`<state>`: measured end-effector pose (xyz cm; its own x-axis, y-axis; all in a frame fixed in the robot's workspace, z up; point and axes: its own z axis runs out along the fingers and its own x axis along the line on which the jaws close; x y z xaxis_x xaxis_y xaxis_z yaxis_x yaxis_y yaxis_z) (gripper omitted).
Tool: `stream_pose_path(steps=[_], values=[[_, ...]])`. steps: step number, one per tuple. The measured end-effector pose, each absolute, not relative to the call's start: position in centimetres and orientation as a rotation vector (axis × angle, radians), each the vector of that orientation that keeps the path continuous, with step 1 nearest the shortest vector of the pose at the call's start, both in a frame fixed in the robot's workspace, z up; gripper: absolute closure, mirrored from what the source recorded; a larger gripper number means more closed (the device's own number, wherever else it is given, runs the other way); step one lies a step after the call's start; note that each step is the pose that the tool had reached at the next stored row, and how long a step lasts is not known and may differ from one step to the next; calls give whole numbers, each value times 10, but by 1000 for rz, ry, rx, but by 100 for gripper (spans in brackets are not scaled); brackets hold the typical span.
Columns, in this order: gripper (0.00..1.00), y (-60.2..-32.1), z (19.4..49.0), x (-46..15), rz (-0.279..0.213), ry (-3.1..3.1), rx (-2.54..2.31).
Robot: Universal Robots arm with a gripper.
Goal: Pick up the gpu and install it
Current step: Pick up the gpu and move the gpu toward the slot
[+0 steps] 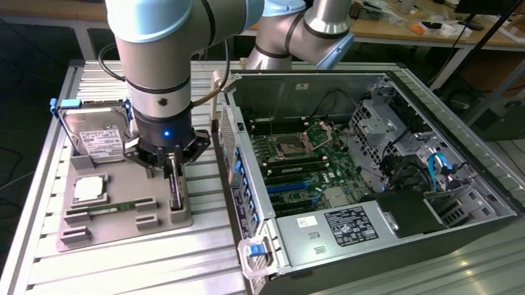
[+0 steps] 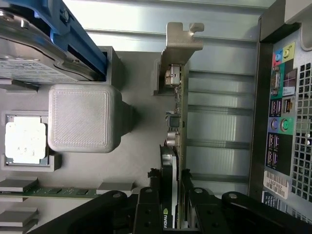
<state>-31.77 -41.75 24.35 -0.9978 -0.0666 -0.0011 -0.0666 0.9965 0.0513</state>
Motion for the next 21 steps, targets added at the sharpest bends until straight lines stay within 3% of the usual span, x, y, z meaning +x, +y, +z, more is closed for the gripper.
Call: stream_pose_path(steps=[21], values=[[73,-417,279,-319,-80,-3139,105]])
